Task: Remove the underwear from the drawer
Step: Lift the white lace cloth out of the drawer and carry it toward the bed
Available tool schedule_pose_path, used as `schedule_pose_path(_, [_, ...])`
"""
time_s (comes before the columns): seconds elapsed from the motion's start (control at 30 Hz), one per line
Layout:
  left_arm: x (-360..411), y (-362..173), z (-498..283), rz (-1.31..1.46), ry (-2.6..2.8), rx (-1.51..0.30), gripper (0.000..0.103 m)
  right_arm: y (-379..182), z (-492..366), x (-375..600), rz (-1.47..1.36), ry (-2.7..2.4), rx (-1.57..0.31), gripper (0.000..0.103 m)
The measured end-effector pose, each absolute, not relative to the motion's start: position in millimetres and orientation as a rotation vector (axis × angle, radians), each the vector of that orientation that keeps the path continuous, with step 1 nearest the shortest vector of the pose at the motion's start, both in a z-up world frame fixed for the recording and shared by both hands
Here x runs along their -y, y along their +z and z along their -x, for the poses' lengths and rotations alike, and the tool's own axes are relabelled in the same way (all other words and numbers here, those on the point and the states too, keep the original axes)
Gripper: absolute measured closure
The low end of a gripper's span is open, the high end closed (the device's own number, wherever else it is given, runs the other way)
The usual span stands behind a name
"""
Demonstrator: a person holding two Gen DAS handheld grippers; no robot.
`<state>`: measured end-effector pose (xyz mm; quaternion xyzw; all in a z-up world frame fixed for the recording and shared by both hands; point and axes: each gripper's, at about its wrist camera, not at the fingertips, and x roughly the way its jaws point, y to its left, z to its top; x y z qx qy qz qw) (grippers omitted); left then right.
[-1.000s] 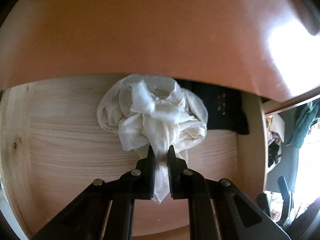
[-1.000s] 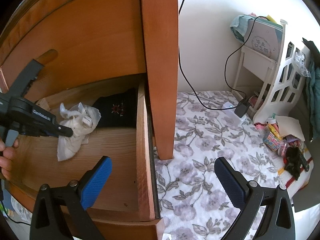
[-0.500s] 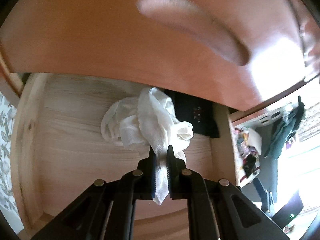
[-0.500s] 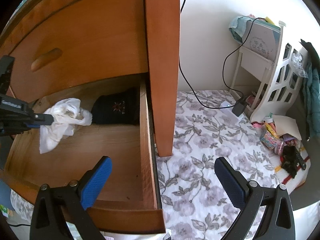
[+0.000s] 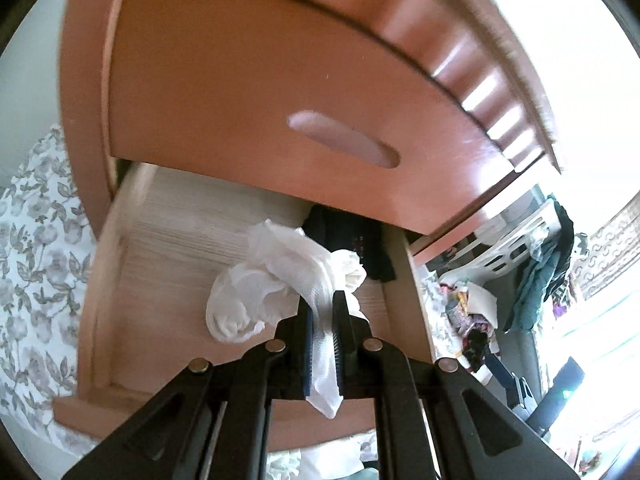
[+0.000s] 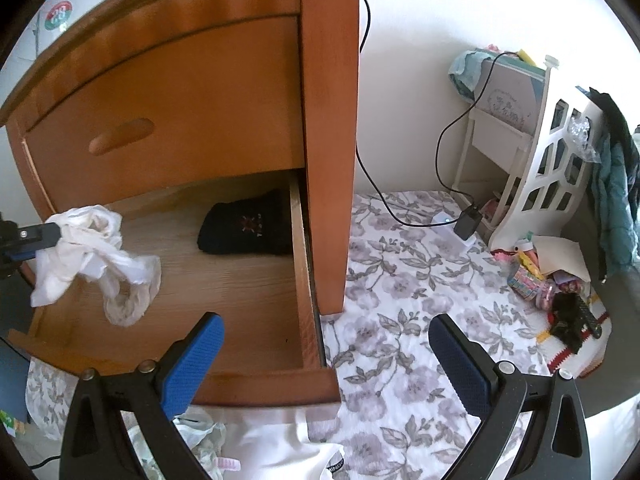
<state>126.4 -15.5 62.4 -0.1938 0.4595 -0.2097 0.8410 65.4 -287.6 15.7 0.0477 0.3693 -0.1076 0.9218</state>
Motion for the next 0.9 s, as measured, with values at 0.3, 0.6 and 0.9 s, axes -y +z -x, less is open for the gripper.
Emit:
schedule_pose_path(0.3, [-9.9, 92.9, -75.4, 0.427, -0.445, -0.866, 0.095, 40.5, -29.7, 278.0, -0.108, -0.223, -0.722, 0.000])
schedule_pose_path(0.6, [-16.9, 92.2, -64.3, 0.399, -0.424, -0.916, 0.095, 60.7, 5.4, 263.9, -0.091, -0.213, -0.692, 0.000])
schedule_pose_path(0.9, [-6.1, 40.5, -116.6, 0.300, -0.353, -1.153, 0.058, 63.4, 16.6, 258.5, -0.077, -0.210, -0.688, 0.000])
